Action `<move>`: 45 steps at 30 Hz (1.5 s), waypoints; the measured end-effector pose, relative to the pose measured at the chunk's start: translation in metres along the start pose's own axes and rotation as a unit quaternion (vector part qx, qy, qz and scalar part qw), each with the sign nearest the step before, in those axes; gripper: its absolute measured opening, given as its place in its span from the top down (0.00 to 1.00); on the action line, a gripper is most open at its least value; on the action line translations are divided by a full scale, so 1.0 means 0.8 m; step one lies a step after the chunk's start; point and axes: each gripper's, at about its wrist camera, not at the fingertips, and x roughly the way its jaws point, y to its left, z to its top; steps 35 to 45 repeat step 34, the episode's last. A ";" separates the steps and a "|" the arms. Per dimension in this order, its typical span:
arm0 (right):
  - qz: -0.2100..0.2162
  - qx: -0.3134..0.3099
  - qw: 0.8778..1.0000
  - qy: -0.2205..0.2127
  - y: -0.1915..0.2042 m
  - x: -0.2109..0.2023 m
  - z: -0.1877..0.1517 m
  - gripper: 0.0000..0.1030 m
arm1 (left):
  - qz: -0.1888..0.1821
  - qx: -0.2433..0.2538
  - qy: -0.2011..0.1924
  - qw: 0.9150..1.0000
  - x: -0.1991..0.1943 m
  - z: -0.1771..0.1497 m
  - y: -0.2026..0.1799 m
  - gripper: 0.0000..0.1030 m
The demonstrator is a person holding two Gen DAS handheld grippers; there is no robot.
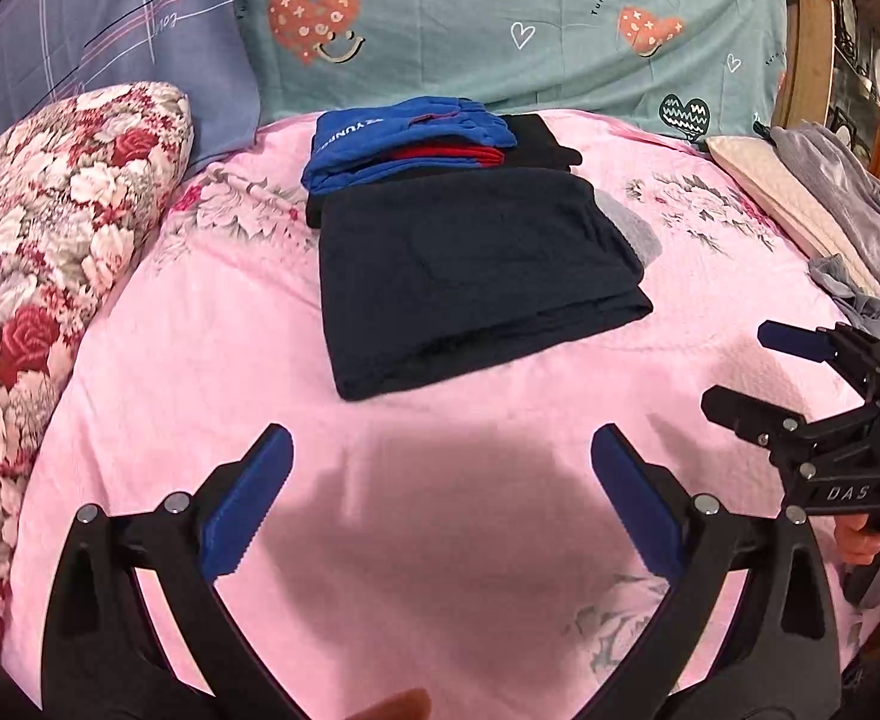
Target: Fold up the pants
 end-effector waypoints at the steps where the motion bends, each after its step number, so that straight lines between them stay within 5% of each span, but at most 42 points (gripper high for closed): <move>1: 0.001 0.000 1.000 -0.001 0.002 -0.001 -0.004 0.06 | -0.001 -0.003 0.001 1.000 -0.002 -0.003 0.000 0.02; 10: -0.010 -0.017 0.999 -0.031 0.011 -0.020 -0.015 0.02 | -0.006 -0.026 0.002 1.000 -0.006 -0.008 0.003 0.02; 45: -0.006 -0.029 0.999 -0.024 0.018 -0.021 -0.019 0.01 | -0.001 -0.004 0.003 1.000 0.002 -0.007 -0.009 0.02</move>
